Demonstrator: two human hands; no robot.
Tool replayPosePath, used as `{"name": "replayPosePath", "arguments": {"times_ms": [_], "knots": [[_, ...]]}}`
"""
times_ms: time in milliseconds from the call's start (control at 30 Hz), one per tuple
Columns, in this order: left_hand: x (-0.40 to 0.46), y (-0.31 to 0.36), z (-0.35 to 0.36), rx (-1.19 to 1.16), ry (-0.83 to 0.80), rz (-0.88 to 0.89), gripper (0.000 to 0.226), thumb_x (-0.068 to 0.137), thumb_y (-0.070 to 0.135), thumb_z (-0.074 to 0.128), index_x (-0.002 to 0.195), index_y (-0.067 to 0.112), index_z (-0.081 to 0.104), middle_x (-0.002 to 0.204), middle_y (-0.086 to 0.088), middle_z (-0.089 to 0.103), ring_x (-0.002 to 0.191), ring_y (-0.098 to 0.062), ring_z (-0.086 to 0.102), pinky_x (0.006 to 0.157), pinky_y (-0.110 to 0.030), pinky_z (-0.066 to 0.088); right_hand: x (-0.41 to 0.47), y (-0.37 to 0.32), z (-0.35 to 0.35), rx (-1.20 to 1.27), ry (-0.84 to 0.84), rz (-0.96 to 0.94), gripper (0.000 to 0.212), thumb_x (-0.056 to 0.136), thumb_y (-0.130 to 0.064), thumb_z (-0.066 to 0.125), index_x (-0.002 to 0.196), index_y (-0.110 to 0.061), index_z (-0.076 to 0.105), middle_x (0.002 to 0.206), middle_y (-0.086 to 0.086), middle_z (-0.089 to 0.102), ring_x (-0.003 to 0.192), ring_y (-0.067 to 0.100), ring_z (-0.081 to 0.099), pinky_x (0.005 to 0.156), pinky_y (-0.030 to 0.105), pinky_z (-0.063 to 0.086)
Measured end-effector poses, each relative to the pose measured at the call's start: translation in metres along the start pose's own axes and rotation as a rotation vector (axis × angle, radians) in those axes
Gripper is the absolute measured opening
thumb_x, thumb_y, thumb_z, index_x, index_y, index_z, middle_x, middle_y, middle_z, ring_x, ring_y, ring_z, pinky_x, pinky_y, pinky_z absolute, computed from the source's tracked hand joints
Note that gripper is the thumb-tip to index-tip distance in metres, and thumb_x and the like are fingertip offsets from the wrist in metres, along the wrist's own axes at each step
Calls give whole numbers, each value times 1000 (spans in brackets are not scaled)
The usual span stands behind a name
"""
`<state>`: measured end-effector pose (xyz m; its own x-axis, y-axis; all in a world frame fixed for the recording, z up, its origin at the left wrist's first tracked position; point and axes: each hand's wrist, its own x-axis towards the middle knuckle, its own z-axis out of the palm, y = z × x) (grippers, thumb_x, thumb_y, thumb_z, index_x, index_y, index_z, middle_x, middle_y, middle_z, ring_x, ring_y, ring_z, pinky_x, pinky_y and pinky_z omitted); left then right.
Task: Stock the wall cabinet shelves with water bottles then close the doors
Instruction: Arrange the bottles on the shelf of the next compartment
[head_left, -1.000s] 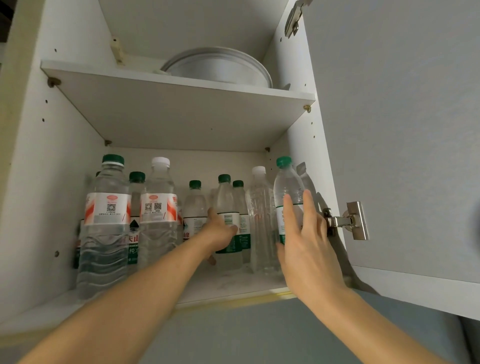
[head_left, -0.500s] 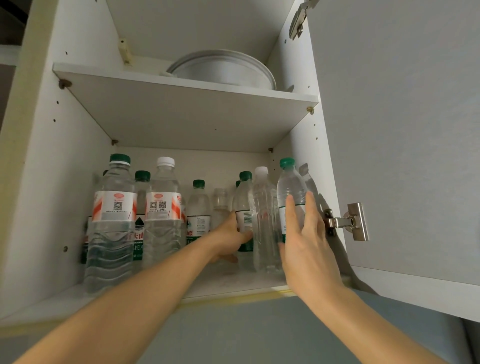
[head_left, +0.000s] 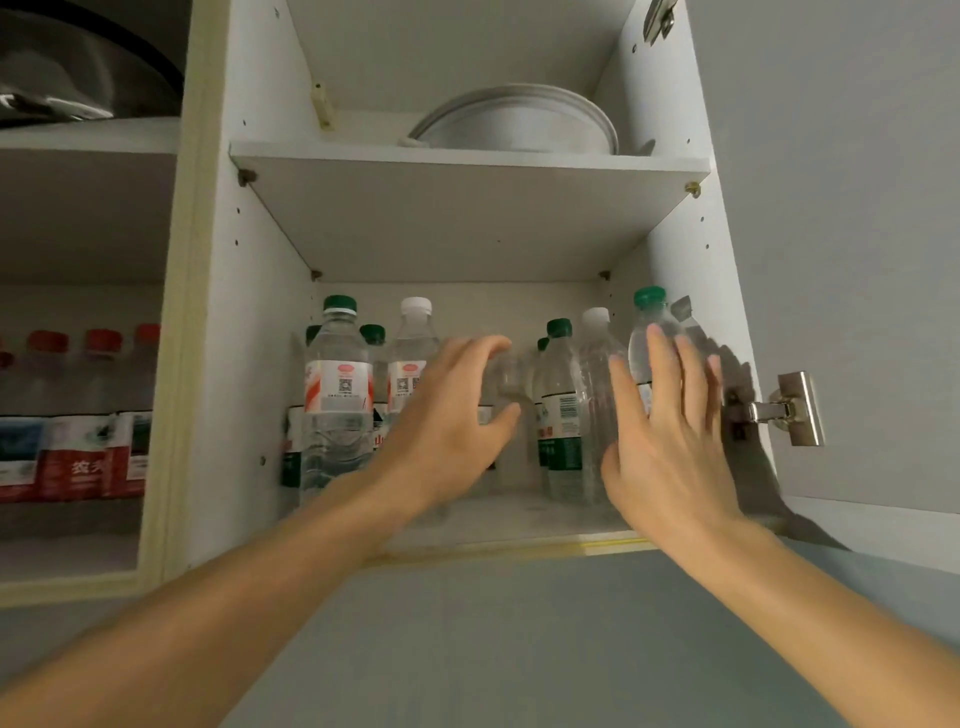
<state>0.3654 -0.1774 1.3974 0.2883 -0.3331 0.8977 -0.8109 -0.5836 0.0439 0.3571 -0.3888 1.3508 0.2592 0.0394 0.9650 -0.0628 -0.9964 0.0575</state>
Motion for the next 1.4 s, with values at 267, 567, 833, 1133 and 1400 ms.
{"name": "replayPosePath", "arguments": {"times_ms": [267,567,833,1133,1400], "knots": [[-18,-53,-77,230,285,-306,84,81,44,80,149,26,33,149,-5,36,135,-24,38,105,-34,35,33,-94,-2,863,-301,-10,82,93,-38,67,159,-23,21,161,-1,31,145,18,34,114,32,31],[-23,-78,-77,-140,-36,-532,110,75,20,88,155,40,14,135,13,56,110,-11,60,95,-43,55,54,-125,20,1263,-659,126,75,85,-21,80,145,-32,36,120,-16,62,103,1,62,81,21,56],[-6,-79,-44,-210,-69,-455,71,81,21,84,128,39,36,118,16,59,106,-4,60,85,-29,55,59,-101,28,1102,-645,156,82,85,-23,80,149,-34,31,129,-7,63,116,18,63,105,45,51],[10,-74,5,-196,-179,-371,66,92,31,72,145,28,32,138,10,56,112,0,53,90,-19,43,56,-57,44,990,-587,200,81,86,-26,79,151,-34,30,131,-11,61,114,13,59,101,36,47],[16,-77,-8,159,-317,-240,143,65,52,90,145,59,-29,161,-9,24,146,-31,30,116,-59,32,56,-53,44,980,-584,144,72,87,-26,78,147,-35,38,127,-11,64,112,16,63,104,46,51]]}}
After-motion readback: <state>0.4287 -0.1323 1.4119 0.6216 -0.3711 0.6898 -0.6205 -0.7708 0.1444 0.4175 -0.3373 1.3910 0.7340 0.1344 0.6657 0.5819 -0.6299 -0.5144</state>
